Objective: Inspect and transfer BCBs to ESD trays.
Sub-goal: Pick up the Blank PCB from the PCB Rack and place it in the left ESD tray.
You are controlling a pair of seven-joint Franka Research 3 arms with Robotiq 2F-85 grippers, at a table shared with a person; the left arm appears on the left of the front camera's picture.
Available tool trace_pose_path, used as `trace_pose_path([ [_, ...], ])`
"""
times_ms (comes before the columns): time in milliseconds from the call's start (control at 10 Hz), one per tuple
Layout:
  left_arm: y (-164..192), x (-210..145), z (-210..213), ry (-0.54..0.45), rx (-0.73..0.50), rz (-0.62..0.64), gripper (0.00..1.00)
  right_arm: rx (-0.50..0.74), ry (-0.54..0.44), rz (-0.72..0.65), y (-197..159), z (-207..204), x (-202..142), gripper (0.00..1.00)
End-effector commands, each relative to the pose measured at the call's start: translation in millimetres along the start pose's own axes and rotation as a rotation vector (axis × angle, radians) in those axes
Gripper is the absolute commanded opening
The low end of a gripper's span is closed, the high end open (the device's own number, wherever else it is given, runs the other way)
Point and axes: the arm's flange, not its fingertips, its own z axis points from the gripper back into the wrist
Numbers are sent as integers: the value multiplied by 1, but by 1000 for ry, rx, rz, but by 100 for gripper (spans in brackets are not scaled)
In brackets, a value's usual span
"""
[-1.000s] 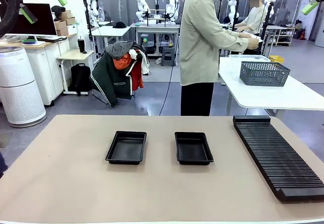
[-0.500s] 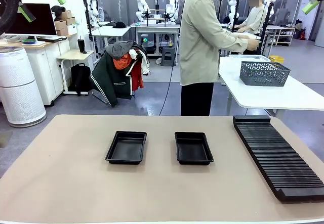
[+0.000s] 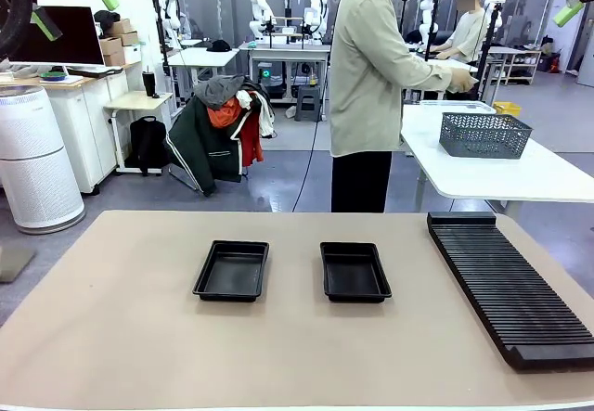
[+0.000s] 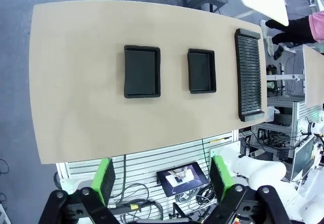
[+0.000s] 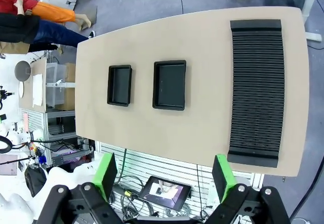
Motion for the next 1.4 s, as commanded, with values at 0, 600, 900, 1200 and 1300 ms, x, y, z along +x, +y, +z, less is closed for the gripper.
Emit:
trace_pose_path([
  [0, 0, -1, 0, -4, -15, 2, 100, 4, -2, 1, 1, 1, -1, 100],
  [600, 0, -1, 0, -4, -15, 2, 100, 4, -2, 1, 1, 1, -1, 100],
  [900, 0, -1, 0, -4, -15, 2, 100, 4, -2, 1, 1, 1, -1, 100],
  [1200, 0, -1, 0, -4, -15, 2, 100, 4, -2, 1, 1, 1, -1, 100],
  [1300, 0, -1, 0, -4, -15, 2, 100, 4, -2, 1, 1, 1, -1, 100],
])
